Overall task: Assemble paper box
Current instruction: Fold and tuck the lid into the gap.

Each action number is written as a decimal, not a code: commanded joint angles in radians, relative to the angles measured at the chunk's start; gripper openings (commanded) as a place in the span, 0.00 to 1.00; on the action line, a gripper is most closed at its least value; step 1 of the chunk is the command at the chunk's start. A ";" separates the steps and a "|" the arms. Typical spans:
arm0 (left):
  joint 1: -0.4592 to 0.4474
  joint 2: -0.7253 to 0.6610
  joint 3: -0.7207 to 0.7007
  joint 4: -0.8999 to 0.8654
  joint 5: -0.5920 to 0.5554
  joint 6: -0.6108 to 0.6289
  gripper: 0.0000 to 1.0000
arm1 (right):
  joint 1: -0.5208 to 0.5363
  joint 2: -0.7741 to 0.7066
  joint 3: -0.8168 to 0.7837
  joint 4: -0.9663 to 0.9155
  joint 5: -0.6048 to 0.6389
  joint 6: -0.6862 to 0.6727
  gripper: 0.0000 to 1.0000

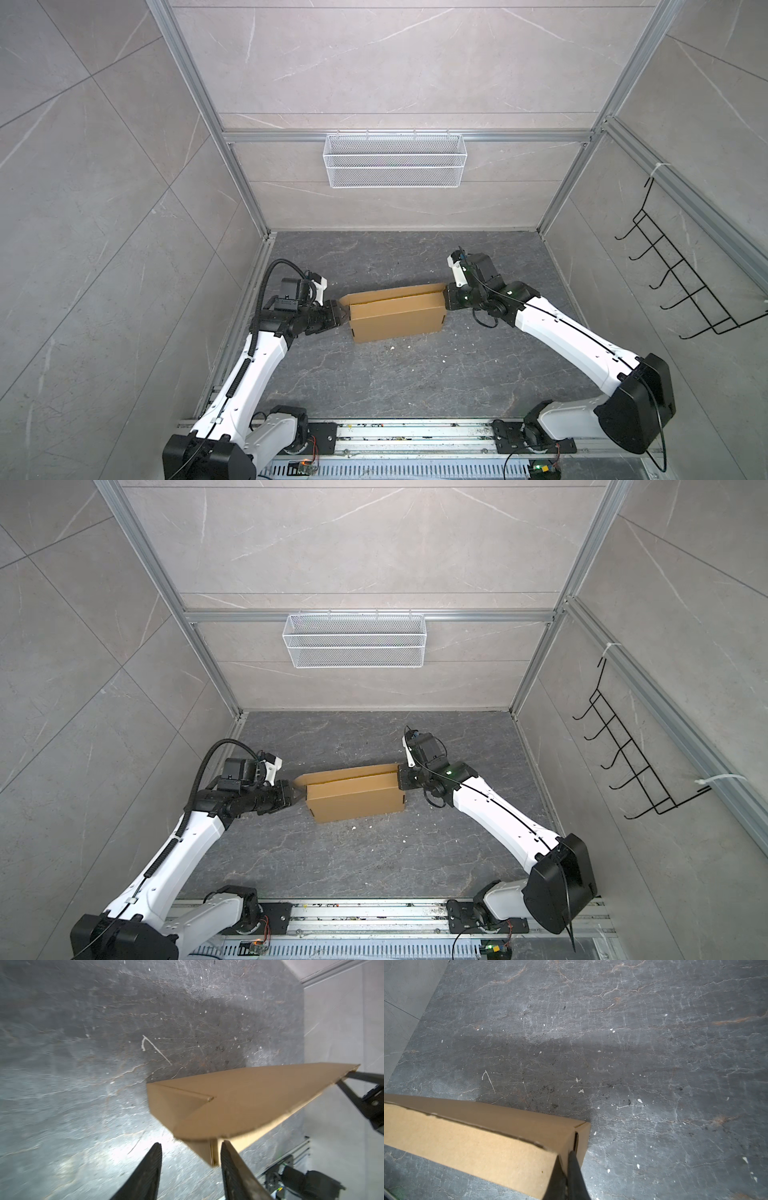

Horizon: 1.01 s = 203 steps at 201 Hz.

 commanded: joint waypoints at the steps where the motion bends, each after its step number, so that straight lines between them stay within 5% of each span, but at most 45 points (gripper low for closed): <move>1: 0.000 -0.048 0.092 -0.140 -0.077 0.080 0.53 | 0.007 0.059 -0.038 -0.176 0.002 -0.006 0.00; 126: -0.045 0.217 0.365 -0.250 -0.164 0.410 0.59 | 0.007 0.065 -0.029 -0.170 -0.008 -0.004 0.00; 203: -0.061 0.277 0.411 -0.259 -0.132 0.432 0.42 | 0.007 0.068 -0.029 -0.171 -0.009 -0.001 0.00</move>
